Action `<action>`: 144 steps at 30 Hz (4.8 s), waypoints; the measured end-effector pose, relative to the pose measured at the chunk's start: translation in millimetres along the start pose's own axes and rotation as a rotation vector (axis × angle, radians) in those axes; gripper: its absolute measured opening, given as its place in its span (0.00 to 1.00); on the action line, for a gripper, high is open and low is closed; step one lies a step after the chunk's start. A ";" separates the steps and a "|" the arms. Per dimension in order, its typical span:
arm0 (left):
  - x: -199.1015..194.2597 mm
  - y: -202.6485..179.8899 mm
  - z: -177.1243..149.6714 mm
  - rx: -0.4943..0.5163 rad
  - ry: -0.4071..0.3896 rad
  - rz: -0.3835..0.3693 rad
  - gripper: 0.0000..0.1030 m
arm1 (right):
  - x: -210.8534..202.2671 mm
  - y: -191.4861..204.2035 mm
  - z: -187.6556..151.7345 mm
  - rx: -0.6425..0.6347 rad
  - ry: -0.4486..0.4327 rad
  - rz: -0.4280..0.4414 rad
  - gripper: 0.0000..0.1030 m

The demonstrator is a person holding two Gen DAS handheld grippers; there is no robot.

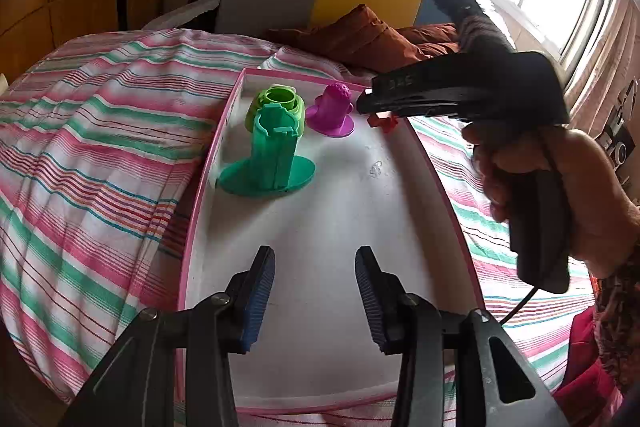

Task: Organize rigid objects
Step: 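Carry the red K puzzle piece into the tray and open the right tool, then move the right tool back to the toy cluster above the red cylinder, then grasp the red cylinder with the right tool, then close the left tool on the yellow perforated egg and lift it, then carry the yellow egg into the tray and open the left tool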

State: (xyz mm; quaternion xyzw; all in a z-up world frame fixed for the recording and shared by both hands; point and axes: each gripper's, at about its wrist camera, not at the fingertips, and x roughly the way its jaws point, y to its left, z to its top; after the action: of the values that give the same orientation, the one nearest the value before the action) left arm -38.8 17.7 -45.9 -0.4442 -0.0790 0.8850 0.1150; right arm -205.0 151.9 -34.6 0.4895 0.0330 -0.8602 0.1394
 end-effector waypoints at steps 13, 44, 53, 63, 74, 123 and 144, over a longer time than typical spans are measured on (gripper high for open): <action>2.1 -0.3 -0.8 -0.004 0.001 -0.015 0.41 | -11.5 -16.4 -4.9 0.073 -0.061 -0.012 0.50; -24.8 -66.6 -33.7 0.150 -0.030 -0.197 0.41 | -106.8 -147.0 -160.8 0.270 -0.002 -0.115 0.58; -30.8 -96.0 -47.8 0.244 -0.005 -0.212 0.41 | -122.2 -221.8 -191.9 0.359 0.054 -0.203 0.57; -31.4 -128.8 -59.1 0.321 0.017 -0.214 0.41 | -107.9 -252.5 -178.5 0.297 -0.003 -0.182 0.39; -15.1 -161.8 -67.4 0.371 0.058 -0.211 0.41 | -80.1 -273.7 -169.5 0.351 0.043 -0.140 0.35; 132.7 -294.5 -7.0 0.571 0.091 -0.193 0.39 | -99.9 -290.4 -192.8 0.543 0.123 -0.071 0.26; 107.5 -291.1 -15.3 0.584 0.053 -0.105 0.43 | -98.2 -293.7 -195.2 0.537 0.118 -0.073 0.26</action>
State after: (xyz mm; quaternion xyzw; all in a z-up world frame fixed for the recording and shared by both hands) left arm -50.0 327.4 -67.2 -0.4108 0.1590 0.8511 0.2857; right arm -75.0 491.7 -75.7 0.5566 -0.1704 -0.8126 -0.0287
